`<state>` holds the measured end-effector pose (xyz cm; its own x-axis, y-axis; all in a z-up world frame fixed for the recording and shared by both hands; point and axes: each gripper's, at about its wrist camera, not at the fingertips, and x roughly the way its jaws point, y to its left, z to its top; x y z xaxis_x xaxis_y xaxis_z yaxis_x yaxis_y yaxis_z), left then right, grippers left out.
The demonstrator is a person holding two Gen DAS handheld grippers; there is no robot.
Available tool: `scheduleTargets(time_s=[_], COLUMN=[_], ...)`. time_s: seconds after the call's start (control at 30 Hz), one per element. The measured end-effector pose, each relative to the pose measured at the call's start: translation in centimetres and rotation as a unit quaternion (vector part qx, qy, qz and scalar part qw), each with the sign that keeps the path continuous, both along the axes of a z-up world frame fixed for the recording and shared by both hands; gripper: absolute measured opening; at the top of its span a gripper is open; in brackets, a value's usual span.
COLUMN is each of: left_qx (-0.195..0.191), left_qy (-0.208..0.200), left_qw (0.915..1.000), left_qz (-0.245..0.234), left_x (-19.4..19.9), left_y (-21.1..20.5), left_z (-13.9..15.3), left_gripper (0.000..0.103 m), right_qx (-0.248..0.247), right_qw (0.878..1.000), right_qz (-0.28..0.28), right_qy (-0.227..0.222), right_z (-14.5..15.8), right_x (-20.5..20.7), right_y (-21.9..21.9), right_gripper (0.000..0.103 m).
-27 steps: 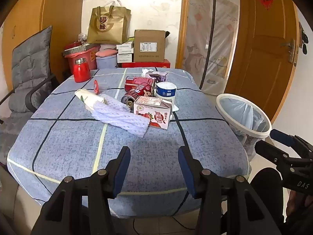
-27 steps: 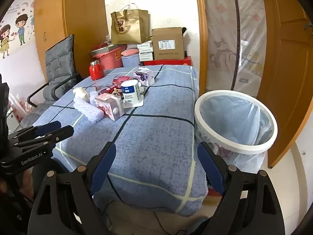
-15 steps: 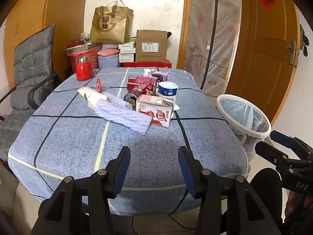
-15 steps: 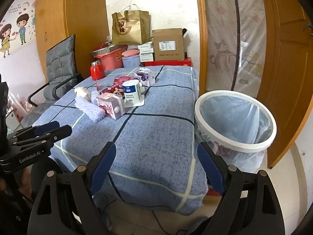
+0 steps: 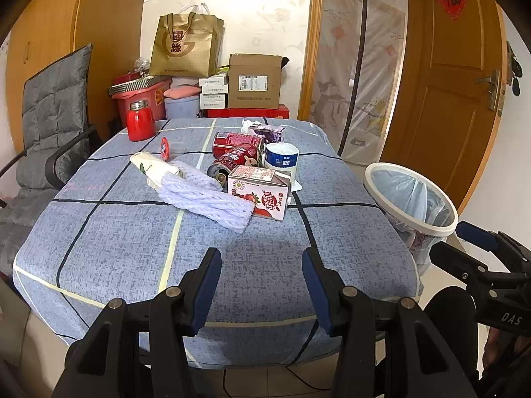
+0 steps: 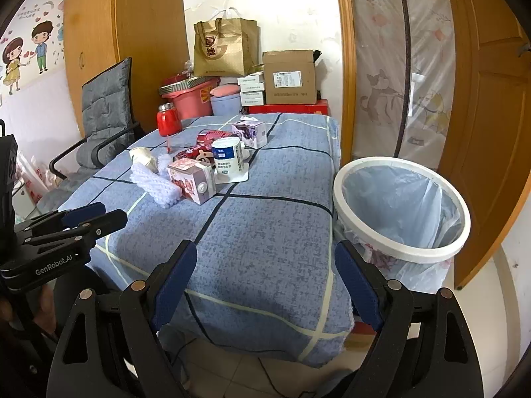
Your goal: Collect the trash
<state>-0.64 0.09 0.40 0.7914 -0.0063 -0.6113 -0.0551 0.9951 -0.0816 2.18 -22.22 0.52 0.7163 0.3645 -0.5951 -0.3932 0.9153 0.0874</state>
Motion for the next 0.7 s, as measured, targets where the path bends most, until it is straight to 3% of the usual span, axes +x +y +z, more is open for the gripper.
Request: scheduleTargets(time_s=[0.7], left_qx=[0.002], left_qy=[-0.003], left_qw=[1.0], left_qz=[-0.001], left_x=[0.02], left_y=[-0.27], left_z=[0.24], left_gripper=[0.05], right_qx=[0.0], right_qw=[1.0], right_qz=[-0.001], right_qy=[-0.002], right_z=[0.03], right_x=[0.05], right_y=[-0.1], right_gripper=[0.086])
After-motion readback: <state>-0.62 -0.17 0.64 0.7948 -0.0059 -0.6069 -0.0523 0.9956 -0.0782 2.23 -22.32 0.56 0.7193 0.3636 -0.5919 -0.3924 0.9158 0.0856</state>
